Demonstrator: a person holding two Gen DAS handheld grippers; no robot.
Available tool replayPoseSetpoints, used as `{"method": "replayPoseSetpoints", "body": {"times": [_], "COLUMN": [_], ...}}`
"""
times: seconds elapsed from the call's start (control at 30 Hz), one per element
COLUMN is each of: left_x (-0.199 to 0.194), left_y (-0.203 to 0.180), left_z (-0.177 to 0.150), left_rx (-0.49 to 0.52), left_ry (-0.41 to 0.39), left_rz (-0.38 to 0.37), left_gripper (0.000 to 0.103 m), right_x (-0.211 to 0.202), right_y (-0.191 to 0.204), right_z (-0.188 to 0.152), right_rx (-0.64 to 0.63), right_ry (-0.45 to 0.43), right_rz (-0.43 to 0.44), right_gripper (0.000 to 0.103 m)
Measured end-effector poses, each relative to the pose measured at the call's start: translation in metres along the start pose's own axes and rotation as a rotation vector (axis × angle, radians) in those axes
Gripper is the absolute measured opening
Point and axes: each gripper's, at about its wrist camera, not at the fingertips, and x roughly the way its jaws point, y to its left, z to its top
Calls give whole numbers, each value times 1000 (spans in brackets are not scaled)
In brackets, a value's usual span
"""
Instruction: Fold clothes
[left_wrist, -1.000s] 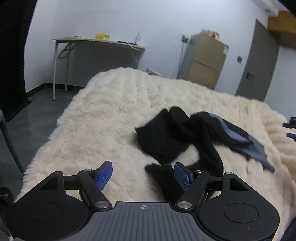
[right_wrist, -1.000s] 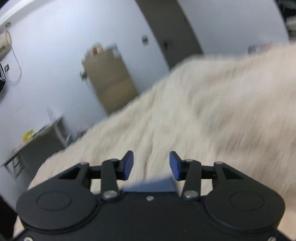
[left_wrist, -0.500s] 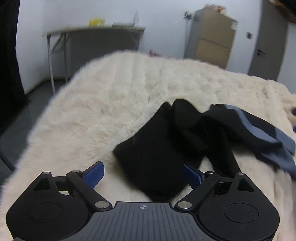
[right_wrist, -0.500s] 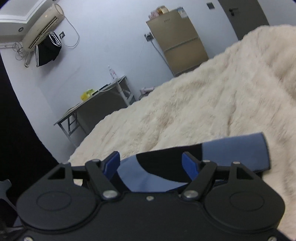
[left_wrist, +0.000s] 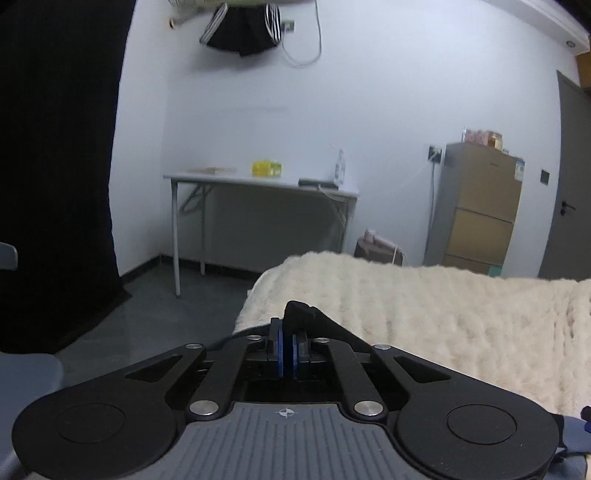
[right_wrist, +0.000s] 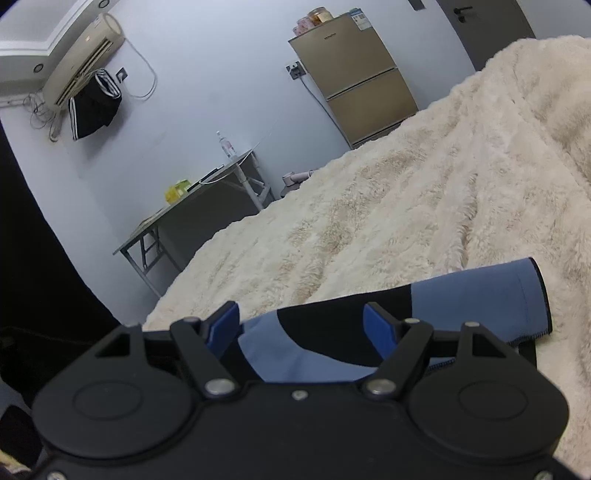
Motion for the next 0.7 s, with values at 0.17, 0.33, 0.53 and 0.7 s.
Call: {"method": "replayPoseSetpoints", "body": {"times": [0.17,0.33,0.53,0.7], "left_x": [35,5,-5,-16], "left_y": [5,-8,-65,-115], "left_z": [-49,-94,-171,-210], "left_rx": [113,9,34,281], "left_ry": [186,247,512,445], "left_rz": [72,-136,-473,-413], "left_gripper": [55,72,83,5], "right_x": [-5,-3,7,5], "right_y": [5,4,1,-1], "right_z": [2,2,1,0], "right_rx": [-19,-15,0,-10], "right_ry": [-7,-1,44,25], "right_rz": [13,14,0,-11], "right_gripper": [73,74,74,76]}}
